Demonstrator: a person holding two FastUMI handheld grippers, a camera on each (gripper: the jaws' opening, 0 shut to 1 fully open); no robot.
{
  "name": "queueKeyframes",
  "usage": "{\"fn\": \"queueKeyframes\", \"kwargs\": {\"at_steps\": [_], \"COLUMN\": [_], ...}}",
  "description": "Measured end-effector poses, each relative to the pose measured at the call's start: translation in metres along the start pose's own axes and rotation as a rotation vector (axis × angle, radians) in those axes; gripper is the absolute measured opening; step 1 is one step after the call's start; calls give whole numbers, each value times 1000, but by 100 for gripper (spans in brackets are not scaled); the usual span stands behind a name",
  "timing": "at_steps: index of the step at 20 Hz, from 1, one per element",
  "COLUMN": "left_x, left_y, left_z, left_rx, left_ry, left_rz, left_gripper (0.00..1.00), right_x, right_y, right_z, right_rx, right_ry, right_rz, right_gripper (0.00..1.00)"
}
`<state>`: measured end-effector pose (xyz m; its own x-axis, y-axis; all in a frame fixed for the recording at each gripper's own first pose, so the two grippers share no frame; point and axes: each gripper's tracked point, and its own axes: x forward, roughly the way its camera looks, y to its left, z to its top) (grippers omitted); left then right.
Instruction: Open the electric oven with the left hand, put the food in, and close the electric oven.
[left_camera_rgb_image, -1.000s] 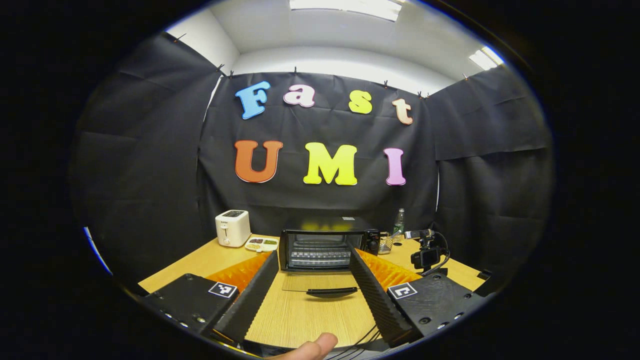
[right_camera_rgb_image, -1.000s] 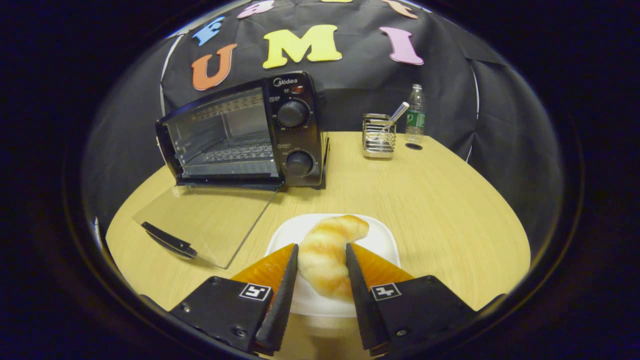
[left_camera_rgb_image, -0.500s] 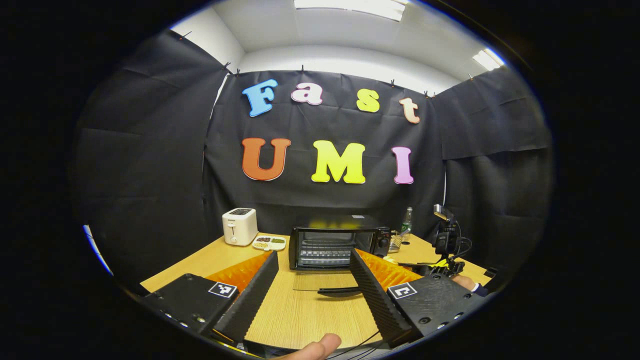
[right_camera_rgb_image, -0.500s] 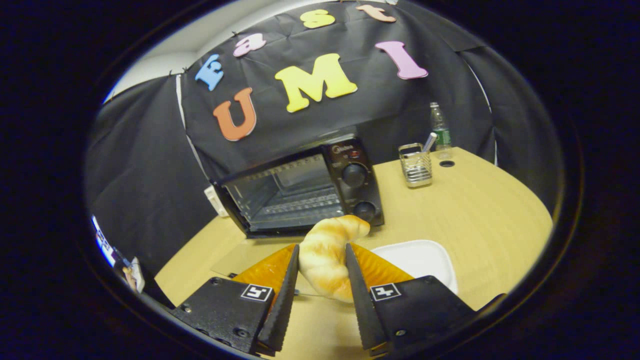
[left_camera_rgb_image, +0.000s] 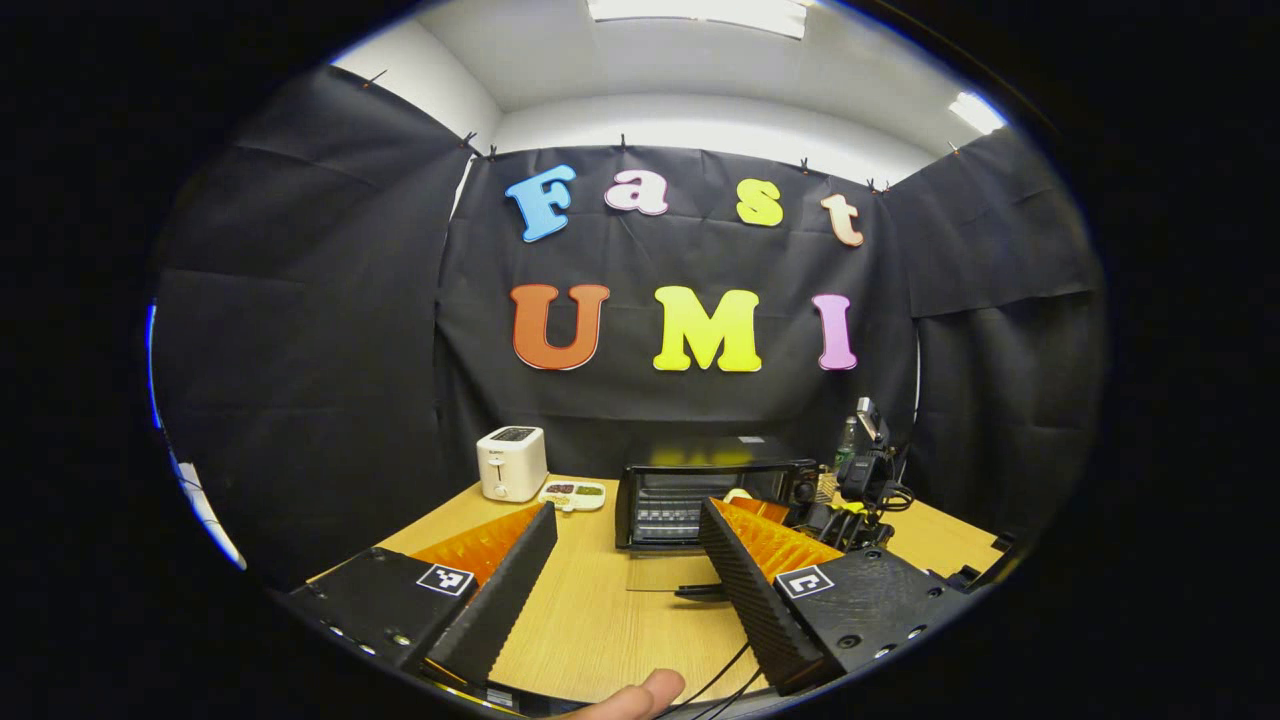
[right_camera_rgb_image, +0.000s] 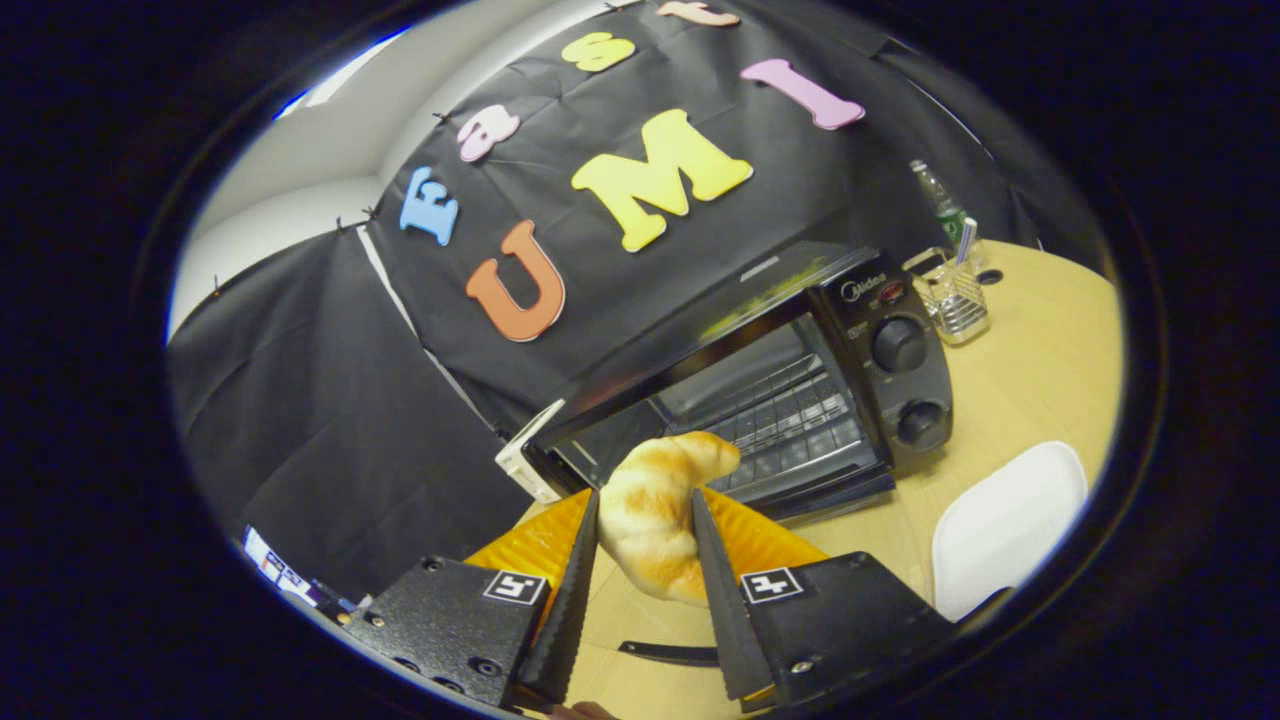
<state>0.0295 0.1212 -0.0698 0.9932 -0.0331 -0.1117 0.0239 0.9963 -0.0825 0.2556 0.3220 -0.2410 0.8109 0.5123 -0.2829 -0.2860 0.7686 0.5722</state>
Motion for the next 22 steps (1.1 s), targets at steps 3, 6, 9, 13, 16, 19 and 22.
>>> {"fn": "queueKeyframes", "kwargs": {"at_steps": [3, 6, 9, 13, 16, 19, 22], "left_x": [12, 25, 33, 42, 47, 47, 47], "left_y": [3, 11, 16, 18, 13, 9, -2], "left_z": [0, -4, -5, -10, -20, -23, -21], "left_rx": [13, 23, 24, 23, 25, 39, 28], "left_ry": [8, 33, 53, 64, 96, 105, 101], "left_rz": [7, 26, 45, 60, 56, 56, 42], "left_gripper": [94, 94, 94, 94, 94, 94, 94], "right_x": [33, 74, 107, 144, 150, 133, 113], "right_y": [-19, -31, -41, -37, -39, -37, -30], "right_z": [11, 13, 23, 30, 29, 49, 38], "right_rx": [29, 35, 33, 9, -169, -262, -277], "right_ry": [-23, 2, -23, -39, -66, -132, -100], "right_rz": [-78, -128, -173, -133, -187, -216, -181], "right_gripper": [55, 55, 58, 56, 61, 86, 100]}}
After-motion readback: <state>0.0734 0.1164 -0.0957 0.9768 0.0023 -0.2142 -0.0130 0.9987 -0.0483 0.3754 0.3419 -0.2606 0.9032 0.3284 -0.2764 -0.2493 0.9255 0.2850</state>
